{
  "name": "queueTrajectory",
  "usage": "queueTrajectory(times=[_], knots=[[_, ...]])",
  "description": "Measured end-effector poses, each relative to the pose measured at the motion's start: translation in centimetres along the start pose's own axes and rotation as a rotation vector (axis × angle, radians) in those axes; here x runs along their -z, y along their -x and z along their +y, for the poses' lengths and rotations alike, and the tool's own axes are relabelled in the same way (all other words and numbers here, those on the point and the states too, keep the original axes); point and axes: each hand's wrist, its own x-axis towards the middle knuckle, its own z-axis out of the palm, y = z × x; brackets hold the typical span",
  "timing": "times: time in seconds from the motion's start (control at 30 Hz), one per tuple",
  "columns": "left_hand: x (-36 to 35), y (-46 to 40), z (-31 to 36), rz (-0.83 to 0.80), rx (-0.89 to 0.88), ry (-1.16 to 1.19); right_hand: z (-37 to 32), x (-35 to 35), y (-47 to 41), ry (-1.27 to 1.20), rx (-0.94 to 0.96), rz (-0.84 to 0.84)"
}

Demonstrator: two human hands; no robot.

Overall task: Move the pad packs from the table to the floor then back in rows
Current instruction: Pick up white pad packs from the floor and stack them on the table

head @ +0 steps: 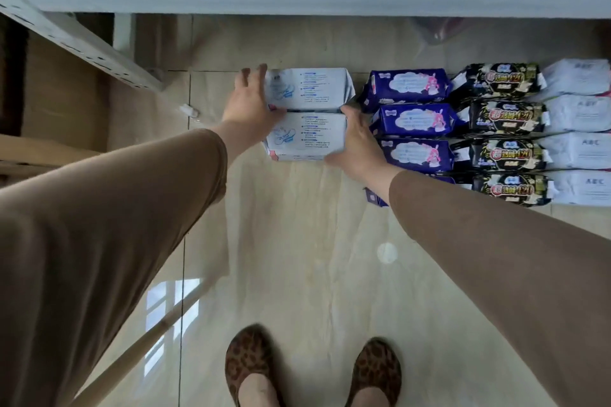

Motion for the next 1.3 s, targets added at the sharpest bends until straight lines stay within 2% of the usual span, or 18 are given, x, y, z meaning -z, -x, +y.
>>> queueTrajectory(times=[0.13, 0.3, 0.43, 0.6, 0.7, 0.83, 0.97, 1.3], knots=[[-1.4, -2.5, 0.6, -0.044, 0.003, 0.052, 1.7, -1.9, 0.0, -0.129, 0.061, 0.098], [-2.5, -3.7, 0.1, -0.03, -0.019, 0.034, 3.5, -3.7, 0.4, -0.305, -0.007, 0.041], [-3.5, -3.6, -0.5, 0.037, -0.097, 0.041, 3.2, -4.7, -0.3, -0.26, 0.023, -0.001], [-2.6, -1.7, -1.1, 0.069, -0.097, 0.044, 2.6, -4.3, 1.0, -0.115, 0.044, -0.015], [0.1, 1.4, -1.7, 0.061, -0.062, 0.025, 1.3, -2.4, 4.7, -0.22, -0.003, -0.085], [6.3, 7.3, -0.6, 0.018, -0.041, 0.025, -2.9, 3.2, 12.2, -0.269, -0.027, -0.132], [14.8, 14.5, 3.5, -0.002, -0.059, 0.059, -9.6, 11.0, 19.9, -0.254, -0.018, -0.12], [43.8, 30.2, 18.5, 0.07, -0.231, 0.112, -32.7, 34.4, 35.0, -0.438, 0.073, -0.019]])
